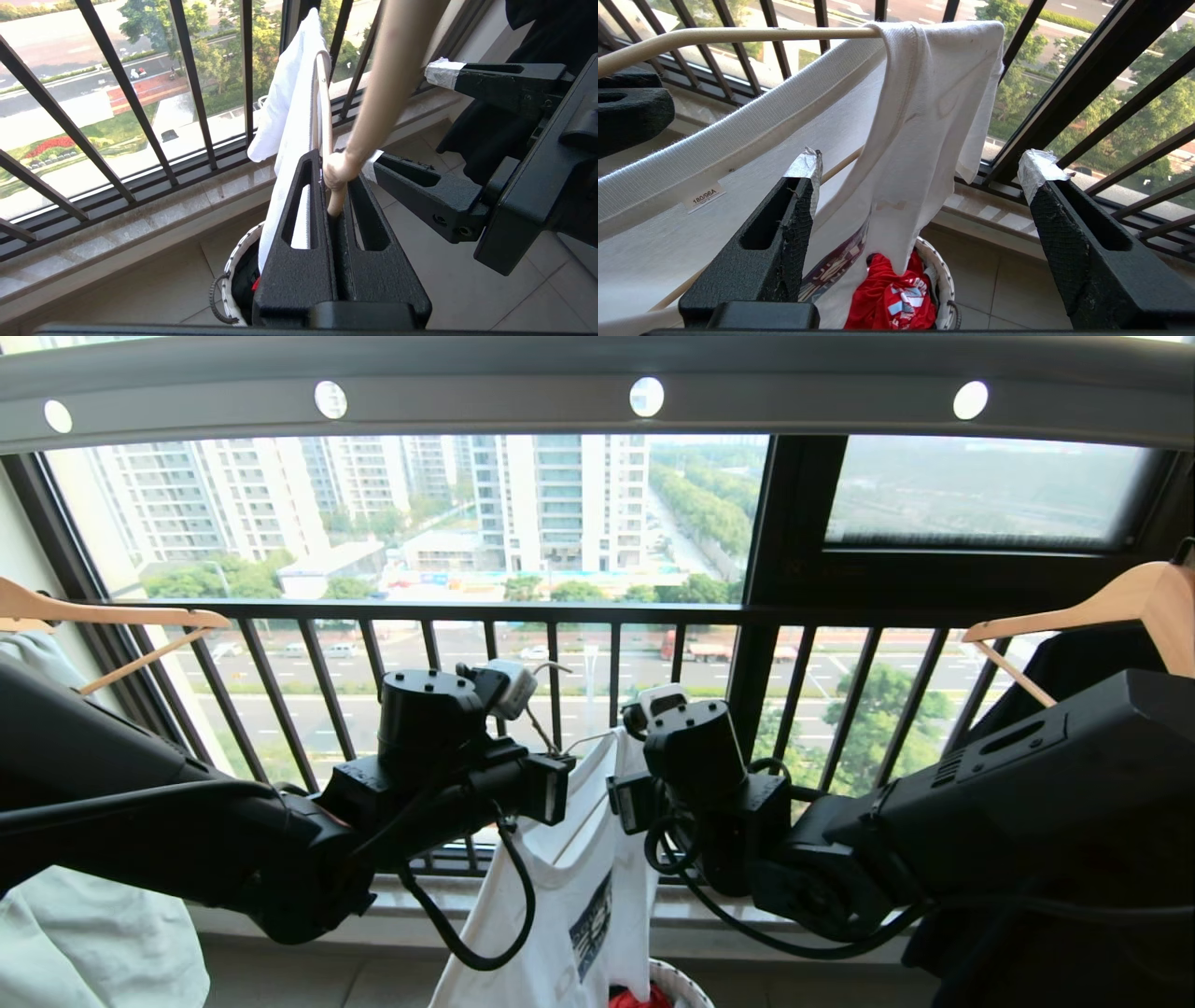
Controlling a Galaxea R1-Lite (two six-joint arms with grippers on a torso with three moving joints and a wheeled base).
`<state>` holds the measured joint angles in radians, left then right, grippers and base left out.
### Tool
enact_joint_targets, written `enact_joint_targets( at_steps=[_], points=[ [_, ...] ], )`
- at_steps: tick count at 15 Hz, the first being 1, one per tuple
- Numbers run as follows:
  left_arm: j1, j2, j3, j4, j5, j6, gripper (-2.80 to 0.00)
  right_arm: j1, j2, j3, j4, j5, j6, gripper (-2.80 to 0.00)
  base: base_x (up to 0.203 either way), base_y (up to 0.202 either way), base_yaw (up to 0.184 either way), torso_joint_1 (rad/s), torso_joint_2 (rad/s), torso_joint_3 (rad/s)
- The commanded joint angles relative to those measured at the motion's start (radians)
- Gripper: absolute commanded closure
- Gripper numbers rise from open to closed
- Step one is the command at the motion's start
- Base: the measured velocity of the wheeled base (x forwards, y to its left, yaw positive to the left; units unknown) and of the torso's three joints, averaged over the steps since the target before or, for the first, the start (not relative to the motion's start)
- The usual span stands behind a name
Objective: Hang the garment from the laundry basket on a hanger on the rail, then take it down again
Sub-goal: Take the clothes off the clothes rack
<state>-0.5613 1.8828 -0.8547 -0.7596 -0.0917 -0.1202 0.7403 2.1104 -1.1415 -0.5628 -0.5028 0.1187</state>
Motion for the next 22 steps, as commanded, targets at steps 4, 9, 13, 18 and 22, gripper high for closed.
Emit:
enact_joint_targets(
  at_steps=[4, 9, 13, 18, 22],
  points=[
    [-0.002, -0.007, 0.002, -0.004, -0.002, -0.001, 0.0, 0.012, 0.03, -0.035, -0.005, -0.024, 0.001, -2.8, 0.0, 0.0, 0.0, 0.0, 0.0, 0.0],
    [-0.003, -0.051, 0.006, -0.004, -0.002, -0.003, 0.0, -0.018, 0.077, -0.05, -0.07, -0.06, -0.009, -2.8, 0.0, 0.0, 0.0, 0.0, 0.0, 0.0],
    [-0.004, -0.071, 0.011, -0.004, -0.002, -0.003, 0.0, -0.058, 0.077, -0.084, -0.088, -0.084, -0.021, -2.8, 0.0, 0.0, 0.0, 0.0, 0.0, 0.0],
    [-0.014, -0.053, 0.013, -0.004, -0.002, -0.002, 0.0, -0.117, 0.083, -0.103, -0.088, -0.085, -0.031, -2.8, 0.0, 0.0, 0.0, 0.0, 0.0, 0.0],
    [-0.017, -0.058, 0.017, -0.004, -0.002, -0.001, 0.0, -0.13, 0.105, -0.123, -0.088, -0.084, -0.031, -2.8, 0.0, 0.0, 0.0, 0.0, 0.0, 0.0]
  ],
)
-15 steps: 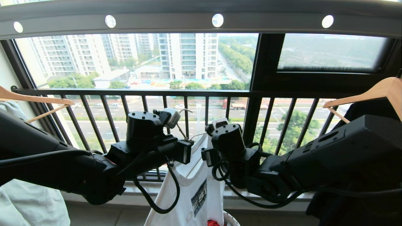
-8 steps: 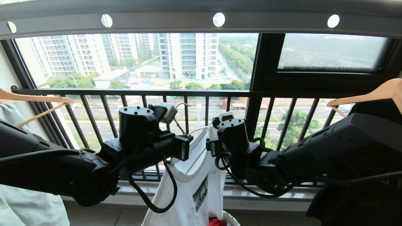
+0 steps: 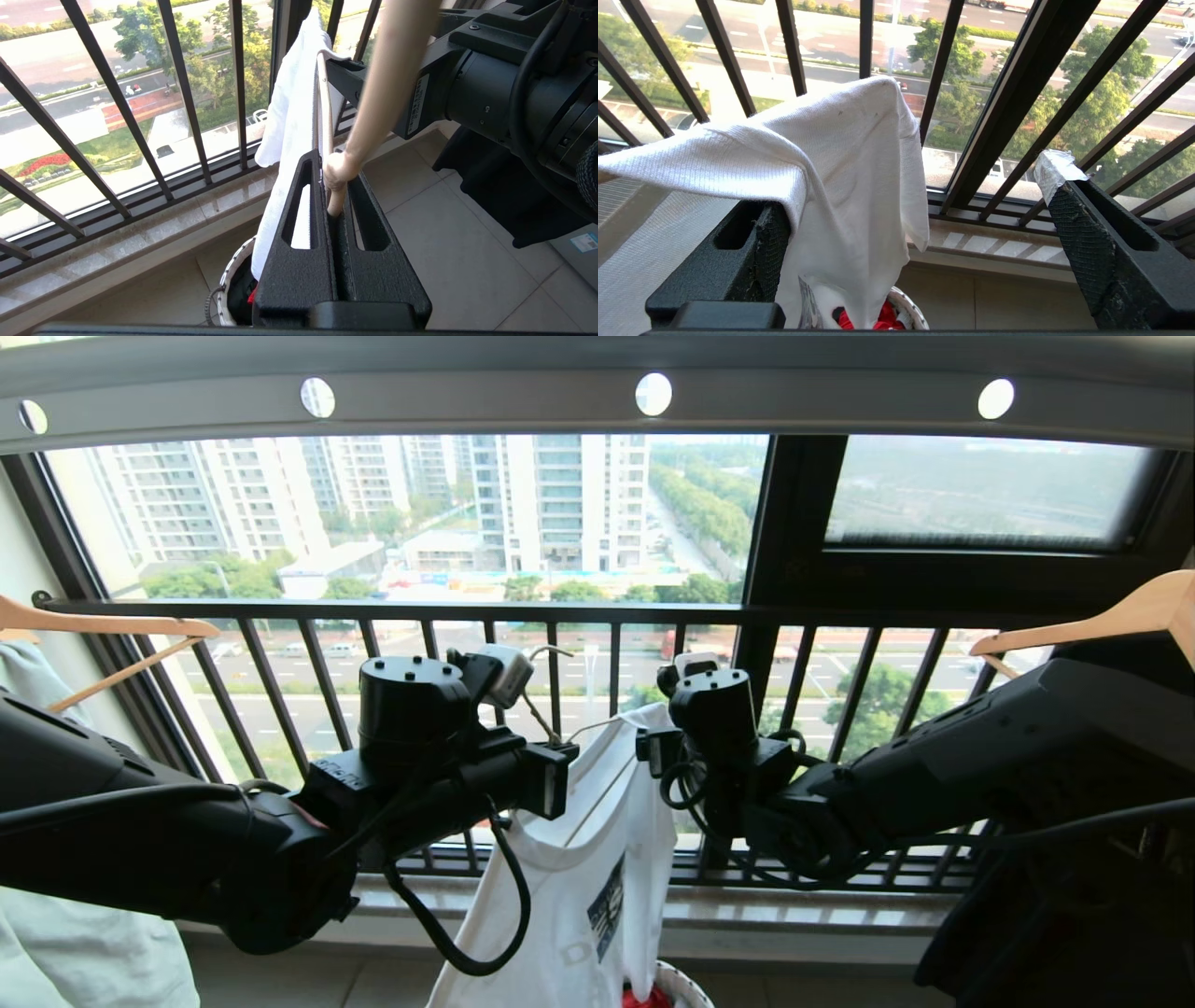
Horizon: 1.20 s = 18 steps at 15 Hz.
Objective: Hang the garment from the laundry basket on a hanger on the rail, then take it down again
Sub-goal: Take the clothes off the clothes rack
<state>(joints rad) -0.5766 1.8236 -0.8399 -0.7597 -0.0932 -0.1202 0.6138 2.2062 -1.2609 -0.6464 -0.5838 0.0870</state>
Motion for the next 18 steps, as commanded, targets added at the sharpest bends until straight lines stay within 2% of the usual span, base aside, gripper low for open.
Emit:
enact_joint_targets(
  at_steps=[1, 2, 3, 8, 13, 16, 18],
  points=[
    [-0.002, 0.003, 0.002, -0.004, 0.0, -0.001, 0.0, -0.003, 0.013, -0.006, -0.005, -0.003, -0.004, -2.8, 0.0, 0.0, 0.0, 0.0, 0.0, 0.0],
    [-0.002, 0.005, 0.002, -0.004, 0.0, -0.001, 0.0, -0.003, 0.013, -0.006, -0.006, -0.004, -0.007, -2.8, 0.0, 0.0, 0.0, 0.0, 0.0, 0.0],
    [-0.002, 0.005, 0.002, -0.004, 0.0, -0.001, 0.0, -0.005, 0.012, -0.006, -0.006, -0.004, -0.006, 0.0, 0.0, 0.0, 0.0, 0.0, 0.0, 0.0],
    [-0.008, 0.024, 0.0, -0.004, 0.03, 0.004, 0.0, -0.028, 0.009, -0.014, -0.018, -0.002, -0.008, 0.0, 0.0, 0.0, 0.0, 0.0, 0.0, 0.0],
    [-0.011, 0.028, -0.001, -0.004, 0.032, 0.004, 0.0, -0.066, 0.016, -0.036, -0.033, 0.005, -0.013, 0.0, 0.0, 0.0, 0.0, 0.0, 0.0, 0.0],
    [-0.013, 0.025, 0.001, -0.004, 0.03, 0.004, 0.0, -0.108, 0.072, -0.067, -0.116, 0.034, -0.019, 0.0, 0.0, 0.0, 0.0, 0.0, 0.0, 0.0],
    [-0.015, 0.021, 0.002, -0.004, 0.032, 0.004, 0.0, -0.142, 0.088, -0.094, -0.123, 0.036, -0.021, 0.0, 0.0, 0.0, 0.0, 0.0, 0.0, 0.0]
  ],
)
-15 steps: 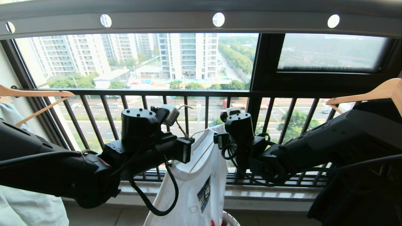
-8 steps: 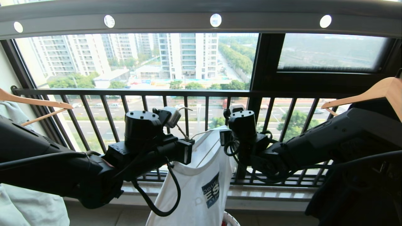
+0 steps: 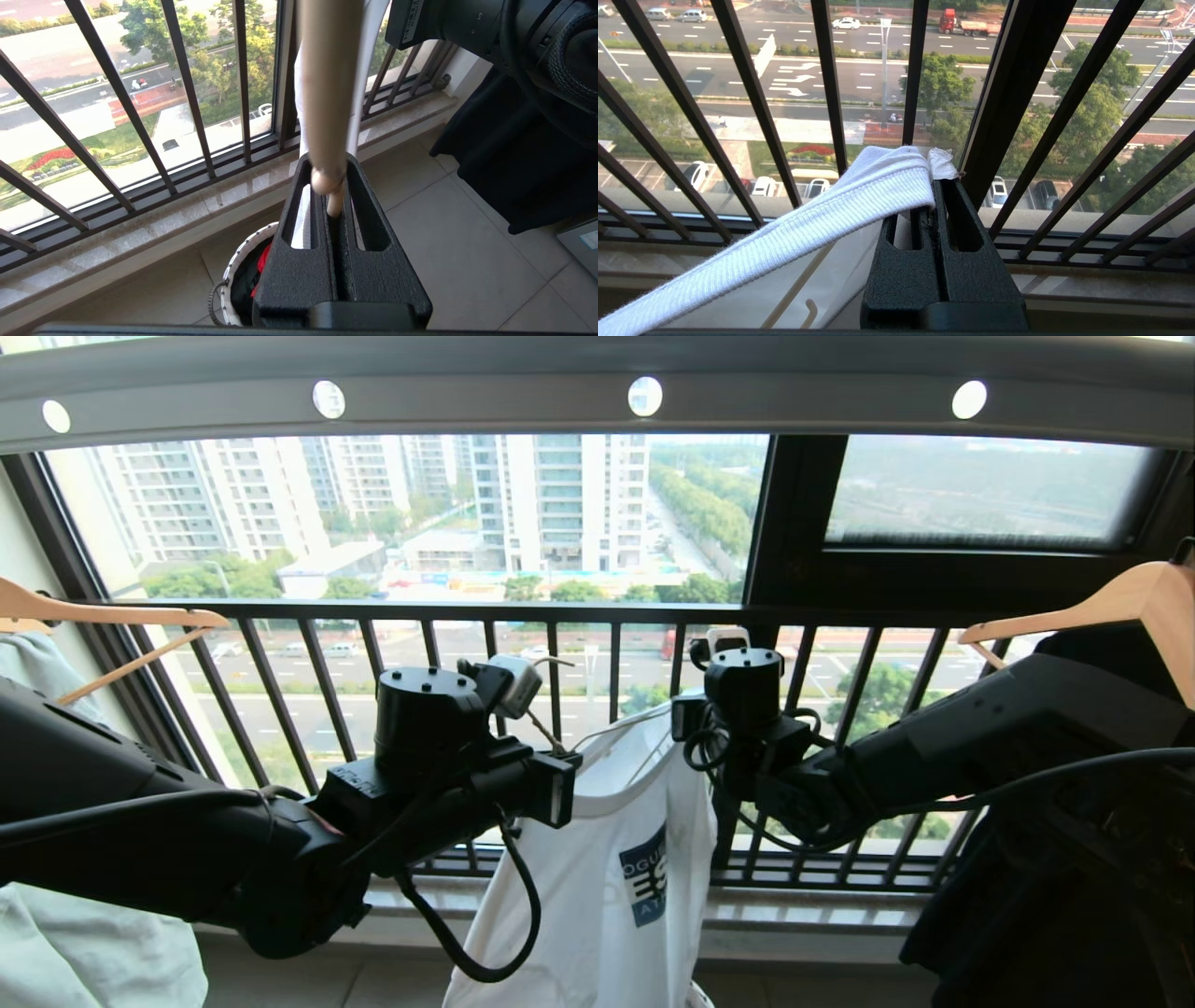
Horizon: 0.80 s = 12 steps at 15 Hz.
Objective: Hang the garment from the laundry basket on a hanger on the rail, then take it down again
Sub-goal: Take the clothes off the clothes rack
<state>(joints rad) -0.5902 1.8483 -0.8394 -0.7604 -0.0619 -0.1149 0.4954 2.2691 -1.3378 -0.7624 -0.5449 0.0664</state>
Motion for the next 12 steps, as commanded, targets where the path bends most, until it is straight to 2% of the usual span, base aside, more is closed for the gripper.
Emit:
enact_joint_targets(
  at_steps=[1, 10, 12],
  points=[
    [-0.002, -0.008, 0.0, -0.003, 0.001, -0.002, 0.0, -0.033, 0.032, -0.026, -0.007, -0.001, 0.0, 0.0, 0.0, 0.0, 0.0, 0.0, 0.0, 0.0],
    [-0.002, -0.05, 0.009, -0.003, -0.007, -0.008, 0.0, -0.056, 0.105, -0.064, -0.012, 0.019, -0.003, 0.0, 0.0, 0.0, 0.0, 0.0, 0.0, 0.0],
    [-0.002, -0.051, 0.025, -0.003, -0.007, 0.0, 0.0, -0.082, 0.105, -0.098, -0.012, 0.017, -0.001, 0.0, 0.0, 0.0, 0.0, 0.0, 0.0, 0.0]
  ],
)
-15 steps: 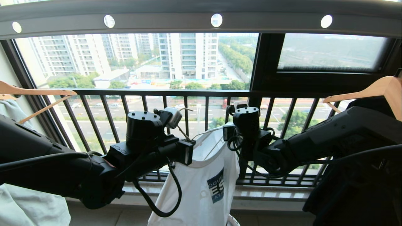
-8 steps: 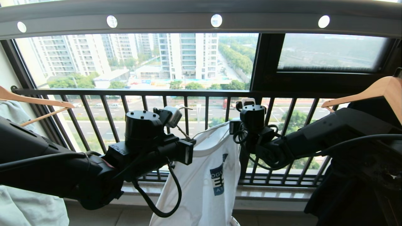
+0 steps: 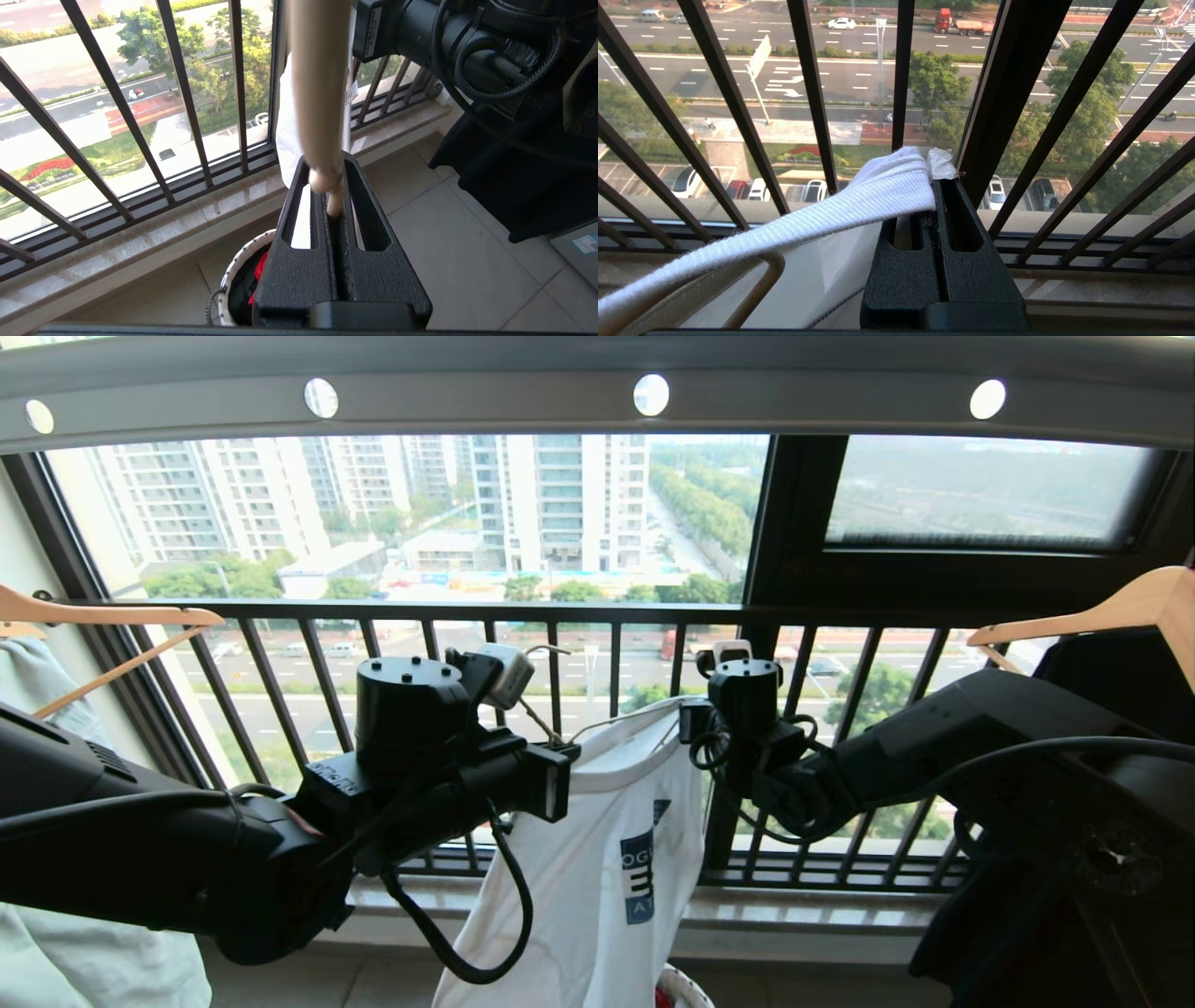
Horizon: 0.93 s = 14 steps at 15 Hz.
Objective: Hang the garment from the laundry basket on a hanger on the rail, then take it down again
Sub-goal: Take the clothes off the clothes rack
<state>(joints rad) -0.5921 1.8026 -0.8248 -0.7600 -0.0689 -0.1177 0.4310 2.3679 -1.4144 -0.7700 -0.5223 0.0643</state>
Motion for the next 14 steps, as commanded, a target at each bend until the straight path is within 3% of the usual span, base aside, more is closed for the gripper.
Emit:
enact_joint_targets(
  at_steps=[1, 8, 14],
  points=[
    [-0.002, -0.003, 0.015, -0.003, 0.0, 0.008, 0.0, -0.031, 0.003, -0.029, -0.005, -0.005, 0.003, 0.0, 0.0, 0.0, 0.0, 0.0, 0.0, 0.0],
    [0.003, -0.008, 0.012, -0.004, 0.003, 0.017, 0.0, -0.043, 0.028, -0.033, 0.0, -0.005, 0.002, 0.0, 0.0, 0.0, 0.0, 0.0, 0.0, 0.0],
    [0.005, -0.006, -0.01, -0.005, 0.01, 0.01, 0.0, 0.089, 0.013, 0.09, -0.005, 0.009, 0.0, 0.0, 0.0, 0.0, 0.0, 0.0, 0.0, 0.0]
  ],
)
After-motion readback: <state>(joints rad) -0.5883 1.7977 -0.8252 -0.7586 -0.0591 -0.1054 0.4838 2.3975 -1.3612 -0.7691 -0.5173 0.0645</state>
